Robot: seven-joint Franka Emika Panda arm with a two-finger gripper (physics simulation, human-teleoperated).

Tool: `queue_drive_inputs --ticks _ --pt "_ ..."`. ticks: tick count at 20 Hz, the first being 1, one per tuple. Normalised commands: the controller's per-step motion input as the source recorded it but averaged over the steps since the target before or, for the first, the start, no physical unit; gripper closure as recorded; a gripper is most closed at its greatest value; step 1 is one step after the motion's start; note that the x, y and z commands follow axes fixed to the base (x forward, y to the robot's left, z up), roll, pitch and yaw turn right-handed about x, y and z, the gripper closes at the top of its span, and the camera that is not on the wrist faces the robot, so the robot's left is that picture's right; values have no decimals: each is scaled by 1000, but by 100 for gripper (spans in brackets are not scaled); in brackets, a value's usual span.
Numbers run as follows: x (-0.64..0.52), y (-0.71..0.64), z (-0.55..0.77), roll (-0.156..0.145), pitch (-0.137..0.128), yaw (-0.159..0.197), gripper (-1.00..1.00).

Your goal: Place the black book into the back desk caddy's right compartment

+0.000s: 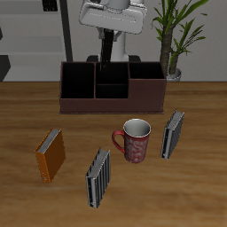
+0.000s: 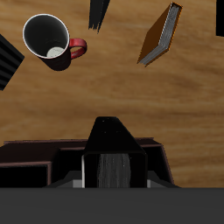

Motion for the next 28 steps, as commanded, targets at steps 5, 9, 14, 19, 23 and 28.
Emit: queue_drive_inputs --ticks 5,9,14,19,23,28 --pt "-483 438 131 11 -1 53 100" --pt "-411 303 135 -43 -31 25 100" --pt "-367 260 164 -37 -37 31 100" --pt "-279 283 139 12 1 27 100" --pt "-202 364 116 30 -14 31 100" --pt "-118 375 82 50 -12 31 100"
